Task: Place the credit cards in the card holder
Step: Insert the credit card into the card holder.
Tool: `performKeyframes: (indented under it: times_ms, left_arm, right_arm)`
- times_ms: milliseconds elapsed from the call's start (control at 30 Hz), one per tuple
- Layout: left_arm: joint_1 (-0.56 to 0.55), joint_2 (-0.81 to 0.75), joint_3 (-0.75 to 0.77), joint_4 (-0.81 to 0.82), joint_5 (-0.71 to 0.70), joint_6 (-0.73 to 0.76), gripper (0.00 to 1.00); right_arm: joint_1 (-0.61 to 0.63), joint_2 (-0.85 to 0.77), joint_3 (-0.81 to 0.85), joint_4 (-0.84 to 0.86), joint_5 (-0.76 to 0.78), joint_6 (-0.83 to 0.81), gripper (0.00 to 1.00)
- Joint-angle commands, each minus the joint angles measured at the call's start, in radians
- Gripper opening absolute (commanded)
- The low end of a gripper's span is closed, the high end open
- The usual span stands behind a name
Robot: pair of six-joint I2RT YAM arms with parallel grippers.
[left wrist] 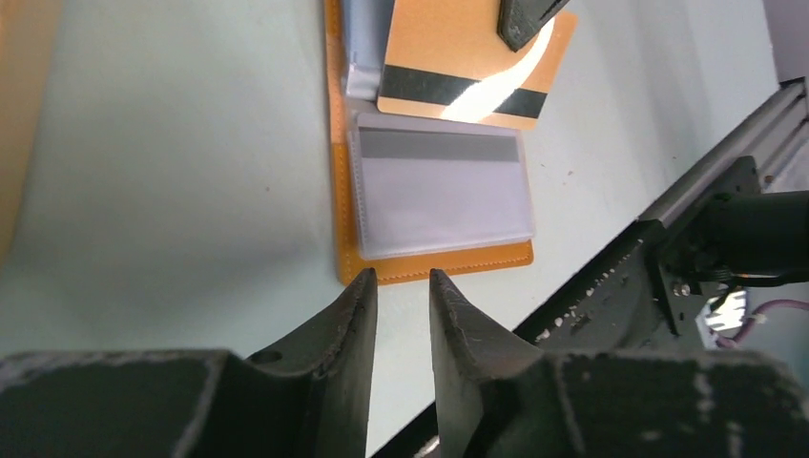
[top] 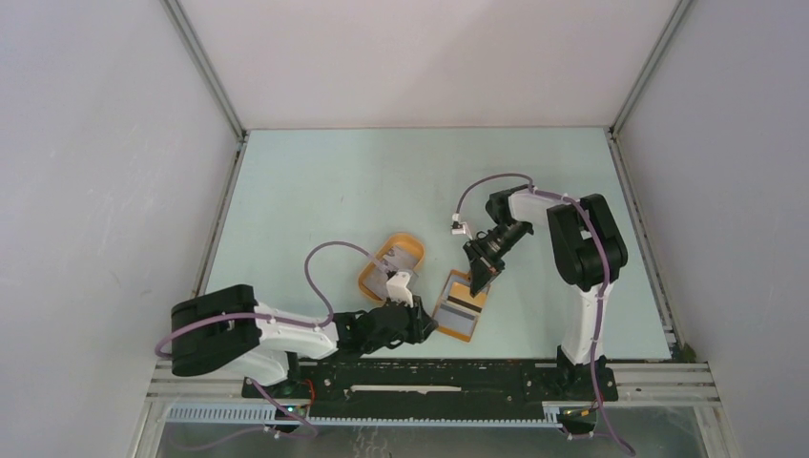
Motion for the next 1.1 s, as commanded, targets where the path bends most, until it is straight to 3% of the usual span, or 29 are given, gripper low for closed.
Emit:
performKeyframes:
  times_ms: [0,333,767,1067]
  left_arm:
    - [-0.022,-0.009,-0.021,0.014,0.02,-0.107,0.32]
    - [-0.029,0.069,-0.026,0.084,0.05,-0.21,0.31]
    - [-0.042,0.122,-0.017,0.136,0.089,-0.244,0.32]
    - [-0.038,0.144,-0.02,0.123,0.07,-0.272,0.41]
  right_arm:
    - [0.018,0.012,0.031,-0.019,-0.009,-0.032,0.0]
    - [0.017,0.015,0.031,-0.015,-0.026,-0.025,0.0]
    - [0.008,-0.13,0.031,-0.019,-0.083,-0.063,0.0]
    - [-0.003,-0.122,0.028,-0.02,-0.079,-0.059,0.0]
